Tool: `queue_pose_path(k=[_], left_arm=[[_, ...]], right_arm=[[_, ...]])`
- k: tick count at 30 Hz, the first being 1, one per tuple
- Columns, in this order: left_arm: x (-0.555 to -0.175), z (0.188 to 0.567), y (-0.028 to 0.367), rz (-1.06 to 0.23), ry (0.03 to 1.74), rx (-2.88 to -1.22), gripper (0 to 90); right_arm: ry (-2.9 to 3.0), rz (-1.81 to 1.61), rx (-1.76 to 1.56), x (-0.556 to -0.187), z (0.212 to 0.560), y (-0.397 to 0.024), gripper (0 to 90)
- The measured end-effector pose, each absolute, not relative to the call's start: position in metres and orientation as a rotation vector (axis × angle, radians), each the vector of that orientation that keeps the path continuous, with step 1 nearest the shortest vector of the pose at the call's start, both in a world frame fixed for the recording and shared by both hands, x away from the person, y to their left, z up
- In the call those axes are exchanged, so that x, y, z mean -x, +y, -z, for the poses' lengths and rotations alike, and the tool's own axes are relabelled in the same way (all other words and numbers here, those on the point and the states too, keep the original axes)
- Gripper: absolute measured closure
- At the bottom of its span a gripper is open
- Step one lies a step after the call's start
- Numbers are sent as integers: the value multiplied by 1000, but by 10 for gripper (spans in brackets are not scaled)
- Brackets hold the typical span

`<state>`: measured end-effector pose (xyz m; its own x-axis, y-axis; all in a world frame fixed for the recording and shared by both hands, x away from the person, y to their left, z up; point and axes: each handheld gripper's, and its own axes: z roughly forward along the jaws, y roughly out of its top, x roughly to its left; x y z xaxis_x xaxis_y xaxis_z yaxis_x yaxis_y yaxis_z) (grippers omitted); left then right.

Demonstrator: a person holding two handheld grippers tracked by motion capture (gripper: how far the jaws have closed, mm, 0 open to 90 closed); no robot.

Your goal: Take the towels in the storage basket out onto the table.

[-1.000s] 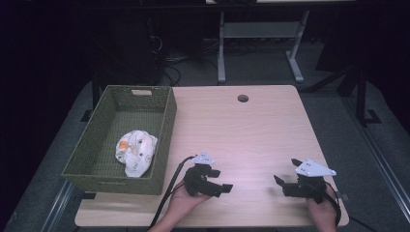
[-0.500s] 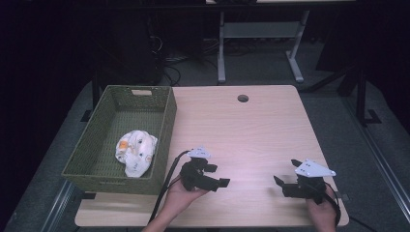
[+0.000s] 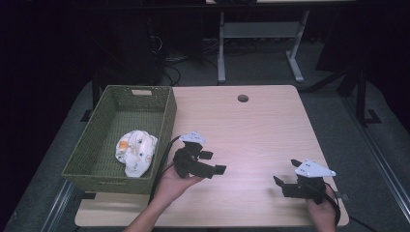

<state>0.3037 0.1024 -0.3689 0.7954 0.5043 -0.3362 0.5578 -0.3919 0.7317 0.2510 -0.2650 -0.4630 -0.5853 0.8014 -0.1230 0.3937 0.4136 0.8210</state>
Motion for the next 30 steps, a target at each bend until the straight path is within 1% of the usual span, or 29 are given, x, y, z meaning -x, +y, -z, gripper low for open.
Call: queue_pose_path(k=[1, 5, 6, 10, 12, 13, 16, 17, 23, 30], left_arm=[[-306, 362, 107, 69, 782, -2062, 226], [-308, 352, 115, 87, 774, -2058, 226], [-310, 347, 120, 118, 766, -2054, 226], [-311, 338, 128, 118, 760, -2055, 227], [-313, 333, 133, 138, 753, -2052, 226], [-316, 329, 138, 173, 732, -2072, 224], [-318, 326, 143, 165, 733, -2084, 224], [-322, 325, 151, 186, 739, -2078, 224], [-331, 321, 174, 210, 760, -2061, 225], [-338, 316, 196, 201, 805, -2040, 225]], right_arm=[[2164, -1064, -1010, -251, 463, -265, 137], [2162, -1065, -1013, -251, 463, -266, 137], [2164, -1065, -1012, -251, 463, -266, 137], [2164, -1066, -1013, -251, 463, -265, 137], [2162, -1067, -1014, -251, 463, -266, 137], [2161, -1067, -1014, -251, 462, -266, 137], [2162, -1065, -1012, -250, 462, -266, 137], [2164, -1063, -1011, -250, 462, -266, 137], [2159, -1064, -1011, -250, 462, -267, 136], [2161, -1062, -1009, -249, 462, -266, 137]])
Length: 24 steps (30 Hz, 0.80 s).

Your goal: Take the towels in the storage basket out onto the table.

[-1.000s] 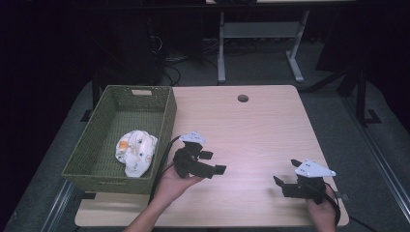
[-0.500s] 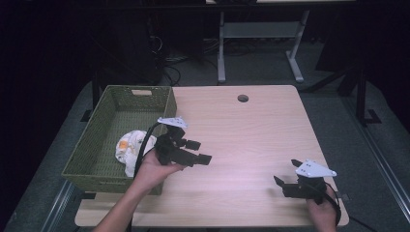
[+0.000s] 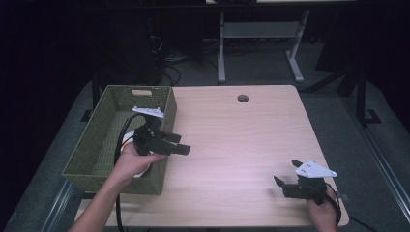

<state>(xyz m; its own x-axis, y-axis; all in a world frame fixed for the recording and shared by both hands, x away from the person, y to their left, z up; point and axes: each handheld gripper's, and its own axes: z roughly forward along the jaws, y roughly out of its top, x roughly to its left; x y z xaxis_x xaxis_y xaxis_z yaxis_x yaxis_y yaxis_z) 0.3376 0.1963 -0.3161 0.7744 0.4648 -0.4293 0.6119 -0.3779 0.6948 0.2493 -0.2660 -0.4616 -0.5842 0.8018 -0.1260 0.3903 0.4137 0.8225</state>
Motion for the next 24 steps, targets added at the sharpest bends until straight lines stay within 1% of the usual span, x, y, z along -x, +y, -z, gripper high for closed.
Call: queue_pose_path(k=[9, 18, 24], left_arm=[[-340, 310, 212, 160, 842, -2012, 236], [-345, 314, 230, 166, 883, -2009, 237], [-347, 316, 244, 146, 925, -1993, 237]], right_arm=[[2158, -1060, -1014, -249, 461, -268, 137], [2153, -1065, -1018, -249, 461, -269, 137], [2149, -1064, -1018, -249, 461, -269, 137]])
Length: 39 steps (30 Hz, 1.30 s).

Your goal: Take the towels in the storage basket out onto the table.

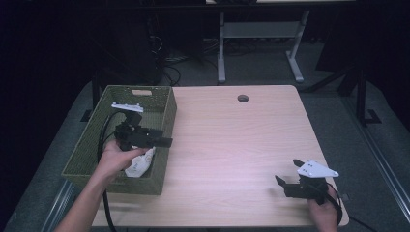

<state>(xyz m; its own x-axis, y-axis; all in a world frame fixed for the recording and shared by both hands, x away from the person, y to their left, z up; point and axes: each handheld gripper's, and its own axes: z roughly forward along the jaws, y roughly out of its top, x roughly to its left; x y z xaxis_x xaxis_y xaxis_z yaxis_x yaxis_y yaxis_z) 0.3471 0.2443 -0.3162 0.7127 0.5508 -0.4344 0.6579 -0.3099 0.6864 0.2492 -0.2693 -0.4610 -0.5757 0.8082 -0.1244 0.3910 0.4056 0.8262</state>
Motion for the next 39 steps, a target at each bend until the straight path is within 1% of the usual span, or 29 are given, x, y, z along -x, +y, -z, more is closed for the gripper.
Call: queue_pose_path(k=[1, 9, 24, 25, 30, 31, 35, 37, 38, 39], left_arm=[[-349, 316, 252, 138, 939, -1989, 237], [-354, 319, 278, 116, 1010, -1972, 238], [-365, 336, 305, 76, 1144, -1955, 240], [-367, 339, 308, 54, 1172, -1963, 240], [-372, 346, 315, 22, 1237, -1967, 240], [-374, 350, 318, 19, 1279, -1976, 240], [-379, 358, 321, -15, 1344, -2010, 241], [-382, 363, 321, -25, 1395, -2037, 268], [-382, 363, 321, -25, 1395, -2037, 264], [-386, 366, 321, -37, 1436, -2049, 264]], right_arm=[[2150, -1063, -1019, -249, 461, -269, 137], [2150, -1062, -1028, -249, 461, -270, 137], [2150, -1061, -1029, -249, 461, -270, 136], [2149, -1061, -1029, -249, 461, -270, 137], [2150, -1060, -1020, -249, 461, -270, 136], [2149, -1061, -1020, -248, 461, -271, 137], [2150, -1061, -1020, -248, 461, -270, 136], [2150, -1061, -1019, -249, 461, -271, 137], [2150, -1061, -1019, -249, 461, -271, 137], [2149, -1061, -1020, -248, 461, -271, 137]])
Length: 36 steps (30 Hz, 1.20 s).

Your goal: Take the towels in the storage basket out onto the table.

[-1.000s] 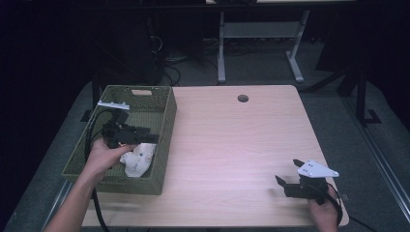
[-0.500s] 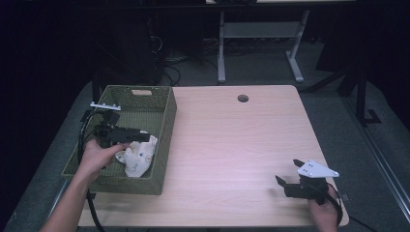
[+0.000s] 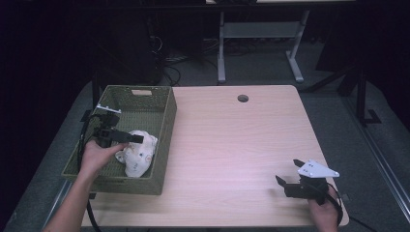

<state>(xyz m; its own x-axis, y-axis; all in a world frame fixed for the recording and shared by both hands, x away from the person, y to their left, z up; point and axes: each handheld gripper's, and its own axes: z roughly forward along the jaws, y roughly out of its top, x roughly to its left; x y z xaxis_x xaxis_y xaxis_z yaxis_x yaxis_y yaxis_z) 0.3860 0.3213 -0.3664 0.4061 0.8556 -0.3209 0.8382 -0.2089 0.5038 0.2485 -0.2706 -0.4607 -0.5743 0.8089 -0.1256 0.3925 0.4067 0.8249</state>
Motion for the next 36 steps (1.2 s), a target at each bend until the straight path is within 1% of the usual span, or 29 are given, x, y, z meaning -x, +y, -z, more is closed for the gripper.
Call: queue_pose_path(k=[2, 4, 7, 8, 11, 12, 15, 19, 21, 22, 23, 24, 27, 29, 32, 36], left_arm=[[-388, 368, 322, -41, 1455, -2052, 268], [-392, 371, 321, -90, 1520, -2064, 275], [-394, 375, 321, -120, 1564, -2082, 297], [-397, 380, 321, -156, 1605, -2124, 309], [-401, 385, 322, -151, 1622, -2154, 310], [-403, 388, 322, -168, 1645, -2179, 313], [-406, 393, 320, -151, 1692, -2178, 320], [-409, 398, 315, -139, 1715, -2219, 322], [-411, 401, 313, -134, 1717, -2248, 321], [-413, 405, 310, -108, 1699, -2279, 317], [-413, 405, 310, -108, 1699, -2279, 319], [-416, 409, 306, -124, 1713, -2319, 323], [-419, 412, 304, -116, 1741, -2342, 347], [-422, 412, 304, -114, 1743, -2360, 388], [-424, 412, 303, -113, 1763, -2363, 405], [-426, 417, 299, -124, 1771, -2414, 419]], right_arm=[[2148, -1061, -1020, -248, 461, -271, 137], [2148, -1062, -1020, -248, 461, -271, 137], [2149, -1060, -1020, -249, 461, -271, 137], [2148, -1062, -1019, -248, 461, -271, 137], [2147, -1064, -1017, -248, 461, -271, 137], [2146, -1064, -1017, -248, 460, -271, 137], [2148, -1064, -1016, -248, 461, -272, 137], [2149, -1062, -1018, -249, 461, -271, 137], [2149, -1064, -1018, -248, 461, -271, 137], [2147, -1064, -1018, -248, 461, -271, 137], [2147, -1064, -1018, -248, 461, -271, 137], [2149, -1063, -1019, -248, 461, -271, 136], [2152, -1061, -1018, -249, 461, -271, 137], [2155, -1056, -1018, -249, 462, -271, 137], [2151, -1063, -1018, -249, 461, -271, 137], [2151, -1061, -1017, -249, 462, -271, 137]])
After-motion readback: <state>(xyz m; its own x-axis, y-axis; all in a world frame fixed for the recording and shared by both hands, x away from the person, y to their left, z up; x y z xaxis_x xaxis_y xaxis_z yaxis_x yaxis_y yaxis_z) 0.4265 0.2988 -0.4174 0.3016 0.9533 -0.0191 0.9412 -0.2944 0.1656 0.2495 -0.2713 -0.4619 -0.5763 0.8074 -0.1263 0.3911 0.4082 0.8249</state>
